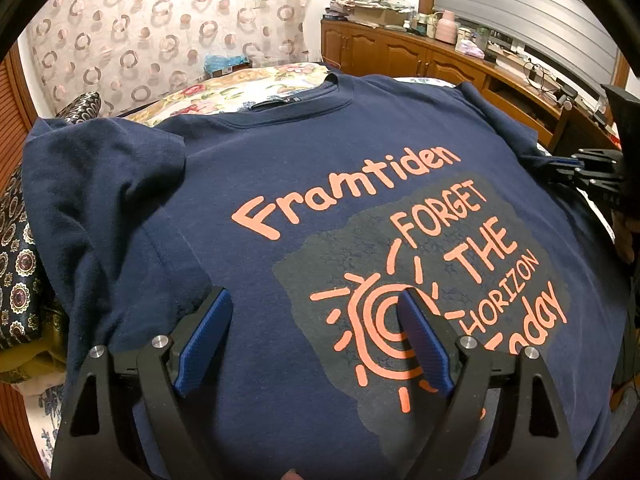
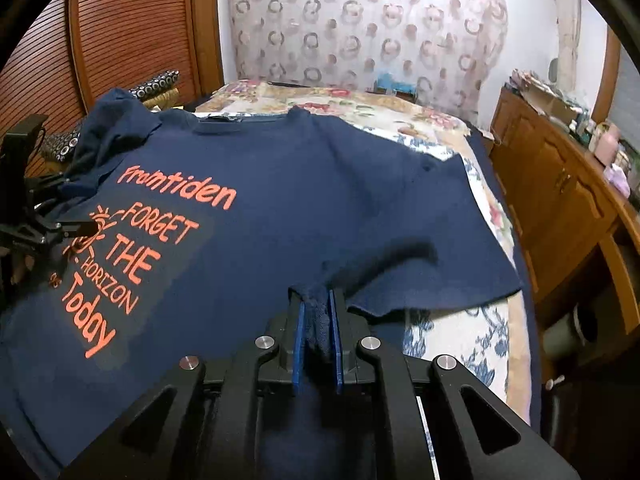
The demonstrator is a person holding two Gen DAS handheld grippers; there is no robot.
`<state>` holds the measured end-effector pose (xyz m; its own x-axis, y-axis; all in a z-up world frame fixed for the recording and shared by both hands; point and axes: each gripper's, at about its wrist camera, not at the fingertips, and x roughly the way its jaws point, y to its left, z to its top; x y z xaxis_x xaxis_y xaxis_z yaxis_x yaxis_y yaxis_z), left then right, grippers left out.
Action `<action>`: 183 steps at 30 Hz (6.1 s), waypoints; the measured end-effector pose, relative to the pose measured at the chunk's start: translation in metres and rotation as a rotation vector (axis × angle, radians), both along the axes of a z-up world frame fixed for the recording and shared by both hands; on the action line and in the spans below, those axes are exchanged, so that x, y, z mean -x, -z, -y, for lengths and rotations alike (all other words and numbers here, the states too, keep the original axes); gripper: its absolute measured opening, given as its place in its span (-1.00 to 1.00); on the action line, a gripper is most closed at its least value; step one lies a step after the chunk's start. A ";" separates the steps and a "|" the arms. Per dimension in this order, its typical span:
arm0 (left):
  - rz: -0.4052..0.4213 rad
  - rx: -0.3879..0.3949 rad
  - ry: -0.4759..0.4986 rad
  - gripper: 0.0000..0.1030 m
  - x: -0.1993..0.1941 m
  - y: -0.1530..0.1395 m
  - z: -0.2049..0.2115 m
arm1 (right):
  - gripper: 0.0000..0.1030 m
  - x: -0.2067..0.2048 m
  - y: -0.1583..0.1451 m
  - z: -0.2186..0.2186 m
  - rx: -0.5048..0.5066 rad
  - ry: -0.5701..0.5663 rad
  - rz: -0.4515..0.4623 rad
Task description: Fold small clothes
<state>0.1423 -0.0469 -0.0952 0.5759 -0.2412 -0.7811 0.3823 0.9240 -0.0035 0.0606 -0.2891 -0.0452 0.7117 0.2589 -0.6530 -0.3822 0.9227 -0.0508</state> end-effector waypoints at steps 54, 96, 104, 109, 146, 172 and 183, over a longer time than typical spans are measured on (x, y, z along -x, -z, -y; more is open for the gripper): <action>0.146 0.111 -0.096 0.84 0.025 -0.046 -0.035 | -0.93 -0.086 -0.091 -0.073 -0.146 -0.026 0.113; 0.179 0.143 -0.179 0.84 0.022 -0.064 -0.089 | -0.78 -0.023 -0.009 -0.083 0.062 -0.136 -0.017; 0.218 0.121 -0.188 0.67 0.005 -0.086 -0.113 | 0.08 -0.024 -0.021 -0.066 0.045 -0.076 0.026; 0.203 0.092 -0.203 0.54 -0.018 -0.091 -0.124 | 0.09 -0.039 -0.018 -0.054 0.031 -0.018 0.048; 0.188 0.202 -0.035 -0.94 -0.046 -0.134 -0.093 | 0.09 -0.112 -0.023 -0.018 0.013 0.136 0.000; 0.196 0.274 -0.042 -0.94 0.018 -0.095 -0.094 | -0.88 -0.176 -0.016 -0.016 -0.051 0.112 -0.053; 0.253 0.307 -0.079 -0.94 0.070 -0.090 -0.103 | -0.90 -0.073 -0.068 -0.023 -0.105 -0.038 0.165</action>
